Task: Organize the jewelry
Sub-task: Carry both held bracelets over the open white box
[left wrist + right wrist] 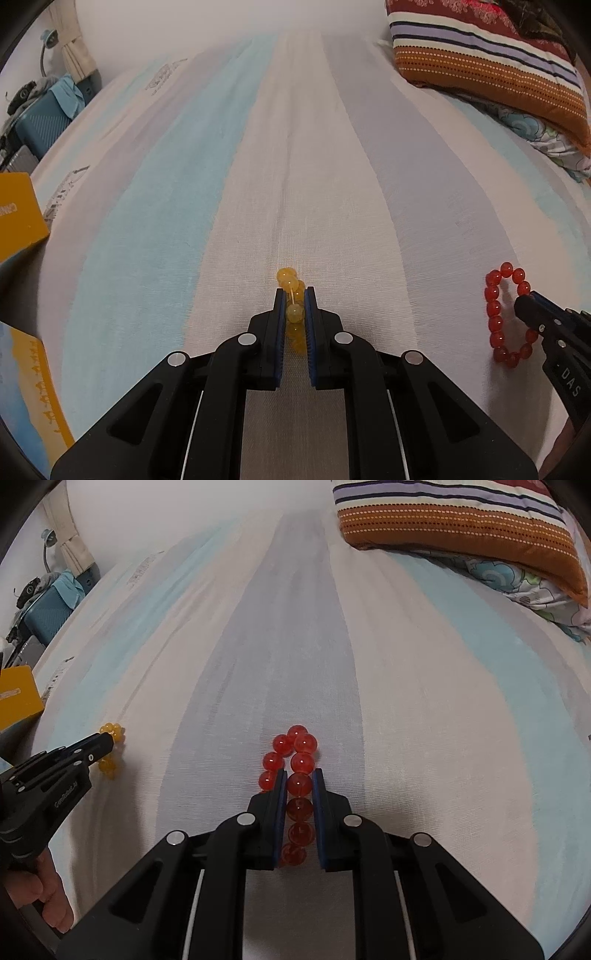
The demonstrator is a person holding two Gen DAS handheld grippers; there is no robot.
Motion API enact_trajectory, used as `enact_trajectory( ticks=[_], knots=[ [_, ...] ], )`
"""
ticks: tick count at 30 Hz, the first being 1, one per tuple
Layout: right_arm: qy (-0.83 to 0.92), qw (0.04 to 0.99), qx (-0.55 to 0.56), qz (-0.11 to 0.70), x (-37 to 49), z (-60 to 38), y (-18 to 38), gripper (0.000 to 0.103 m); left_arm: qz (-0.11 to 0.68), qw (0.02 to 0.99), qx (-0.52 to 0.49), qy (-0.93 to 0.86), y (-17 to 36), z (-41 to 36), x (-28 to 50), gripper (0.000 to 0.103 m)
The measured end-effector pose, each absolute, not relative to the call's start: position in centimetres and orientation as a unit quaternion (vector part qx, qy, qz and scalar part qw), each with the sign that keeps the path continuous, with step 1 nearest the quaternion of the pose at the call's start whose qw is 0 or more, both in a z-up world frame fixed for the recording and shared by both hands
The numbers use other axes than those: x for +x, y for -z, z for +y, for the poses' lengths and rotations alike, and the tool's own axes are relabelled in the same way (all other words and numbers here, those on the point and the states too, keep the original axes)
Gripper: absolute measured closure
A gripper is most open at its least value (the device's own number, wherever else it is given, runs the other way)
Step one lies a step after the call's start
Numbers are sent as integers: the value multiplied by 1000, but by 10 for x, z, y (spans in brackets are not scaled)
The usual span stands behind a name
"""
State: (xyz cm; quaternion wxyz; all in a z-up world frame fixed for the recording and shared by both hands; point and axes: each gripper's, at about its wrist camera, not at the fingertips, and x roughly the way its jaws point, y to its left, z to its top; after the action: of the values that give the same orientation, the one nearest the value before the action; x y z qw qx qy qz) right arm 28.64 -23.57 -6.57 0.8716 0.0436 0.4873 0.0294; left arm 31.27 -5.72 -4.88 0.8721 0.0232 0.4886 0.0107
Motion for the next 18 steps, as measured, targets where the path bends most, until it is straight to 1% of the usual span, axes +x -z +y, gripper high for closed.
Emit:
enact_trajectory(
  ticks=[11, 18],
  knots=[
    [-43, 883, 46, 465, 275, -229, 46, 90, 480, 877, 19, -7, 29, -57, 301, 94],
    [-44, 888, 28, 457, 269, -220, 37, 90, 477, 879, 11, -6, 16, -52, 290, 94]
  ],
)
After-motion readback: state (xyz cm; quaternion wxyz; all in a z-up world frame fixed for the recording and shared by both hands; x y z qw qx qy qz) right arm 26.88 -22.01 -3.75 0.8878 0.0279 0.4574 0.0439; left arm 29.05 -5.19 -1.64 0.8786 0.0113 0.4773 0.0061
